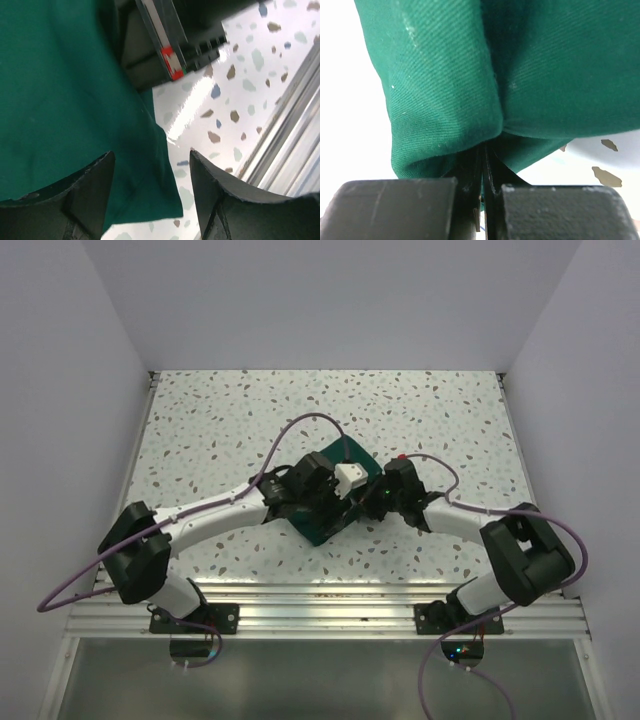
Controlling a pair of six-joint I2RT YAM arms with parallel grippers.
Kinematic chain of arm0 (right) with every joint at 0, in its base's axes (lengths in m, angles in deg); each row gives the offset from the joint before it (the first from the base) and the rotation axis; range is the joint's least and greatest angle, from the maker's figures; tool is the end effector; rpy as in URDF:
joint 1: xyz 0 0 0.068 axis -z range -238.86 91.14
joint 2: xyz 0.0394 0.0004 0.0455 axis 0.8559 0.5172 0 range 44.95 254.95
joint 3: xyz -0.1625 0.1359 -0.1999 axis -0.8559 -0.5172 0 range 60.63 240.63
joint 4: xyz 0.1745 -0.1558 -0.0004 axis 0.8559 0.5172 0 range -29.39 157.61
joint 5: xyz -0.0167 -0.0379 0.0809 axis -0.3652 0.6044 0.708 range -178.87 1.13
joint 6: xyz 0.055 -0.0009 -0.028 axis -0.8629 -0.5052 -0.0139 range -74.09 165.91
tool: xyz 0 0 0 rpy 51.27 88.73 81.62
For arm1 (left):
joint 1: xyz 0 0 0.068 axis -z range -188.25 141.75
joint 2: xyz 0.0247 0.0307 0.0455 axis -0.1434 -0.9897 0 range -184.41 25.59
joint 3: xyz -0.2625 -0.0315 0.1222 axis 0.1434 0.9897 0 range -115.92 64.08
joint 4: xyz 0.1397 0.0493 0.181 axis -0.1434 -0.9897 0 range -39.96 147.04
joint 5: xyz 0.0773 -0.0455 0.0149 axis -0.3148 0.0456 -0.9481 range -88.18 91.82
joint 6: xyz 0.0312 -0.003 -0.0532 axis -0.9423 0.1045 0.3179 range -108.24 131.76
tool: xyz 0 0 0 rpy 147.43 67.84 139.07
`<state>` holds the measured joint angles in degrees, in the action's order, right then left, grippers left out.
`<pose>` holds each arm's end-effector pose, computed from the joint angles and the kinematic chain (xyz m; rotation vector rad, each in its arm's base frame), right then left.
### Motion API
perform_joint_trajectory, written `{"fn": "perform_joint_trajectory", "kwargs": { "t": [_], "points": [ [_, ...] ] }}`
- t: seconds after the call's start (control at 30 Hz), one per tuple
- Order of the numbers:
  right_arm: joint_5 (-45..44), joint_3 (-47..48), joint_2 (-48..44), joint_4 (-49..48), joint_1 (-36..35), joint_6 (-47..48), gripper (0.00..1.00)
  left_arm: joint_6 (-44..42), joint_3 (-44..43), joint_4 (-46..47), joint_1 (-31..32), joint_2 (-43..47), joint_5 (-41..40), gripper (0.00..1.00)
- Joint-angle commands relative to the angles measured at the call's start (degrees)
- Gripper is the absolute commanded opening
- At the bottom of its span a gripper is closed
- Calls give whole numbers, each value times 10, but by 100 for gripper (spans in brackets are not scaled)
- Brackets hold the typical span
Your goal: Prepare the surgical pack
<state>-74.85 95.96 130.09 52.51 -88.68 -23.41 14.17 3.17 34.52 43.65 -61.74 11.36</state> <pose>0.2286 0.1441 0.1904 0.7326 2.4586 1.0782 0.1823 -0.2449 0.2637 1.1209 2.2449 -0.6151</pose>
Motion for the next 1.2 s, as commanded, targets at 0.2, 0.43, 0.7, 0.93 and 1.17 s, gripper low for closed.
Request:
{"fn": "perform_joint_trajectory", "kwargs": {
  "t": [0.2, 0.43, 0.7, 0.93, 1.17],
  "points": [
    [-4, 3, -28, 23, 2, -17, 0, 32, -24, 67, 13, -67, -67, 64],
    [-7, 18, -56, 82, 8, -37, 1, 18, -12, 63, 21, -86, -117, 53],
    [15, 37, -154, 262, 101, 5, 9, 10, 10, 82, 43, -92, -146, 19],
    [108, 165, -90, 357, 142, 142, 68, 17, 8, 84, 71, -89, -174, 17],
    [136, 201, -37, 343, 142, 111, 76, 10, 0, 74, 84, -95, -192, 16]
  ]
}}
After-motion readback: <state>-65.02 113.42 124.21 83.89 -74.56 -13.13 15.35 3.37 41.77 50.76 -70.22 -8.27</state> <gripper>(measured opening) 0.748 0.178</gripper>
